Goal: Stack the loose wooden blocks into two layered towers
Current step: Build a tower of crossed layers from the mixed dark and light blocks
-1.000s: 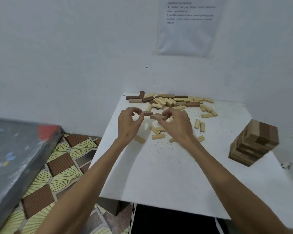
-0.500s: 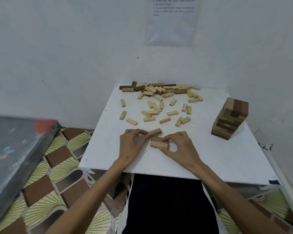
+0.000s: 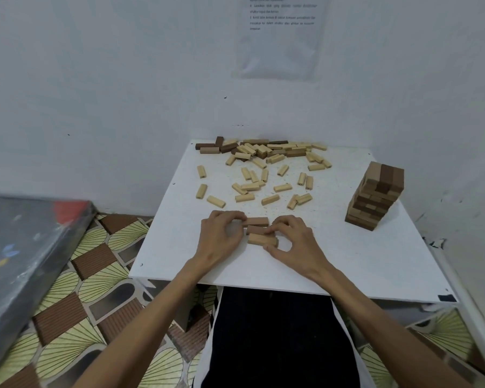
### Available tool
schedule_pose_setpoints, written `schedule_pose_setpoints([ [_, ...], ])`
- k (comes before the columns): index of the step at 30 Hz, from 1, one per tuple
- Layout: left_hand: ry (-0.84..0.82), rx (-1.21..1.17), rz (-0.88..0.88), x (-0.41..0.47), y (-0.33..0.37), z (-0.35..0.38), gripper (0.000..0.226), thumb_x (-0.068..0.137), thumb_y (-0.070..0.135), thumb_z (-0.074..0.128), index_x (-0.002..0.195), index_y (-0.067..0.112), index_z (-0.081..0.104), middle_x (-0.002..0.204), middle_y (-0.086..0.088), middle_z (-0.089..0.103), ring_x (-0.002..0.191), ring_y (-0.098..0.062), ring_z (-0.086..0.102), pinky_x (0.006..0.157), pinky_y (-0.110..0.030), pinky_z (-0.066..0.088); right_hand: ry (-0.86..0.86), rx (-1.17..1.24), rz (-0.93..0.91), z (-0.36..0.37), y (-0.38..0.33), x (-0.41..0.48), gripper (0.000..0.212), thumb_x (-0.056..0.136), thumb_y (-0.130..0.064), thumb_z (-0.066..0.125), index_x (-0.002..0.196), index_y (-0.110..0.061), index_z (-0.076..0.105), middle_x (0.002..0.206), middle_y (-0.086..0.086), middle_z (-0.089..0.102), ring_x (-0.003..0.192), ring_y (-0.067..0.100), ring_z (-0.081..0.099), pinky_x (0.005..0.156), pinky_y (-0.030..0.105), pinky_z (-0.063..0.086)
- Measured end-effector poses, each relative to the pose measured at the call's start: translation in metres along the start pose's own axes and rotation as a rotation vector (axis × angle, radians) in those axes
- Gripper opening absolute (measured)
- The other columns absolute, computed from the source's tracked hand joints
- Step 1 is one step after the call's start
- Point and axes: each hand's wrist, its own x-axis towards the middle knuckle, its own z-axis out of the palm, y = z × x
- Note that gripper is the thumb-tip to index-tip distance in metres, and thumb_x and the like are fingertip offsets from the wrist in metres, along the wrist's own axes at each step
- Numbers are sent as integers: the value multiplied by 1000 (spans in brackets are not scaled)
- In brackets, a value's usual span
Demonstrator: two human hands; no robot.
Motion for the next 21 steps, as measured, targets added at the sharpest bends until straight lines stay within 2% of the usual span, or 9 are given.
schedule_pose_setpoints([
  [2, -114, 43, 8, 0, 2, -5, 65, 83, 52, 51, 142, 26, 53, 135, 7, 56, 124, -17, 46, 103, -42, 40, 5, -24, 37, -1, -2, 3, 49, 83, -50, 78, 128, -35, 63, 114, -14, 49, 112, 7, 46, 98, 43, 41],
  [4, -249, 138, 15, 3, 5, -13, 83, 82, 61, 48, 155, 24, 37, 128, 1, 51, 120, -19, 44, 98, -39, 40, -46, -32, 115, -4, -2, 6, 67, 82, -58, 76, 140, -35, 52, 101, -13, 51, 105, 8, 46, 95, 39, 38],
  [7, -441, 288, 35, 11, 8, -22, 92, 84, 69, 62, 158, 27, 28, 110, 7, 57, 110, -16, 52, 89, -32, 43, -176, -32, 194, -13, 1, 13, 83, 81, -67, 73, 150, -35, 41, 95, -12, 54, 105, 7, 47, 100, 36, 35],
  [10, -503, 309, 31, 21, 12, -25, 87, 81, 64, 73, 152, 26, 39, 106, 9, 60, 99, -14, 55, 84, -33, 46, -313, -67, 176, -22, 1, 26, 86, 82, -62, 74, 154, -32, 38, 99, -15, 56, 108, 7, 47, 106, 38, 37],
  [13, -547, 243, 43, 30, 17, -25, 74, 82, 53, 79, 142, 22, 51, 104, 10, 62, 94, -12, 57, 84, -31, 49, -413, -60, 160, -28, -1, 42, 91, 80, -55, 79, 156, -25, 38, 97, -14, 59, 98, 4, 51, 92, 31, 43],
  [15, -590, 204, 53, 33, 18, -25, 71, 82, 49, 81, 141, 21, 52, 104, 11, 62, 89, -8, 55, 79, -24, 46, -472, -56, 151, -32, -5, 49, 95, 80, -52, 81, 157, -24, 34, 97, -13, 60, 93, 1, 51, 82, 27, 41],
  [17, -632, 193, 61, 36, 19, -26, 70, 83, 45, 81, 141, 21, 51, 105, 11, 60, 84, -1, 53, 73, -18, 40, -501, -76, 144, -34, -8, 53, 91, 80, -49, 83, 154, -22, 38, 98, -10, 62, 90, 1, 51, 79, 26, 42],
  [21, -690, 191, 22, 43, 23, -28, 70, 83, 44, 82, 141, 22, 51, 108, 8, 62, 87, -4, 53, 79, -24, 44, -521, -83, 151, -37, -11, 59, 79, 78, -47, 85, 144, -20, 50, 100, -6, 65, 85, 7, 57, 76, 28, 47],
])
